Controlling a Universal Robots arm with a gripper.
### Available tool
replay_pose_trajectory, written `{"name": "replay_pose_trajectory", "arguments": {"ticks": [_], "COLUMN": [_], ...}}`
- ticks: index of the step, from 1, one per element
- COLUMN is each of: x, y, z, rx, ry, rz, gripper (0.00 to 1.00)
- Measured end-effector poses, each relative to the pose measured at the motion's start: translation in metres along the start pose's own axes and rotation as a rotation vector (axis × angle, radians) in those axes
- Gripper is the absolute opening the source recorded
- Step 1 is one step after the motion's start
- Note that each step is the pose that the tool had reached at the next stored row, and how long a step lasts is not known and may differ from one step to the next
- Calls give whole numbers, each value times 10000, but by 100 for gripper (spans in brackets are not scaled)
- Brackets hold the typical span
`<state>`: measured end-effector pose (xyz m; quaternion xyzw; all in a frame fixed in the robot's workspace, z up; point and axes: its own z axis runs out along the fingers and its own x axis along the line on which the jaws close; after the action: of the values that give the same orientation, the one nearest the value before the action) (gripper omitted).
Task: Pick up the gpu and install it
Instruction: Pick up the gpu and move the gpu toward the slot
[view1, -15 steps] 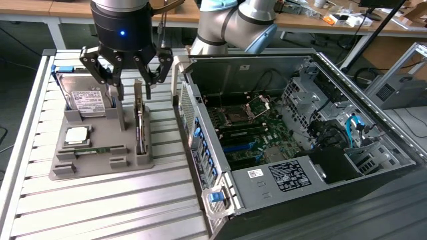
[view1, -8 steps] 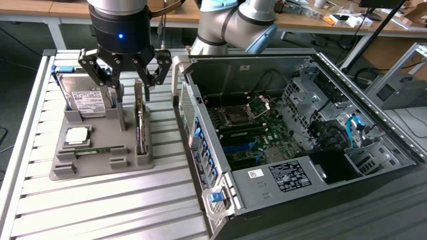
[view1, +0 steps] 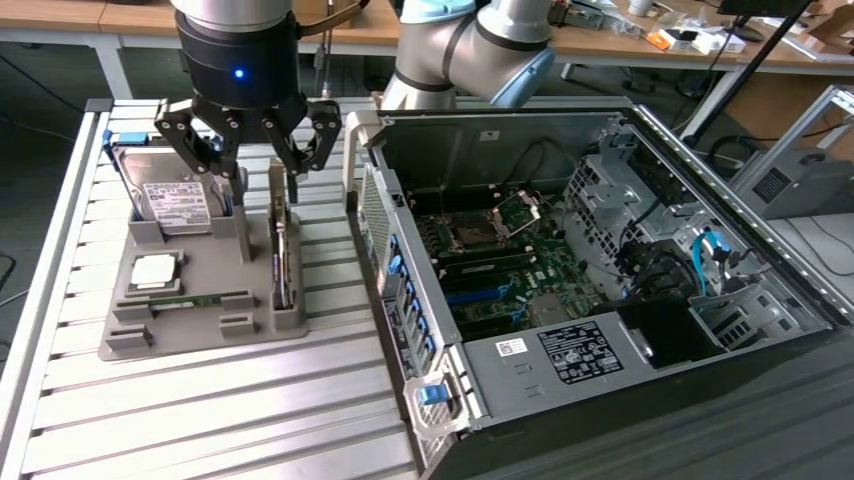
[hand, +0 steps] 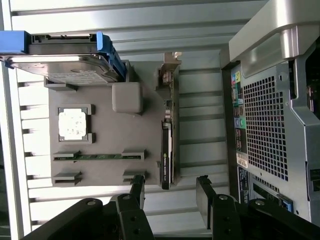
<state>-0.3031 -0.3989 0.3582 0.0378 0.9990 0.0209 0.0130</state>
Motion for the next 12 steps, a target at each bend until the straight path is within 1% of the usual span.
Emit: {"name": "replay_pose_trajectory", "arguments": {"ticks": [12], "x": [11], "y": [-3], "z": [50], "rx": [0], "ry": [0], "rz": [0], "gripper": [54]}}
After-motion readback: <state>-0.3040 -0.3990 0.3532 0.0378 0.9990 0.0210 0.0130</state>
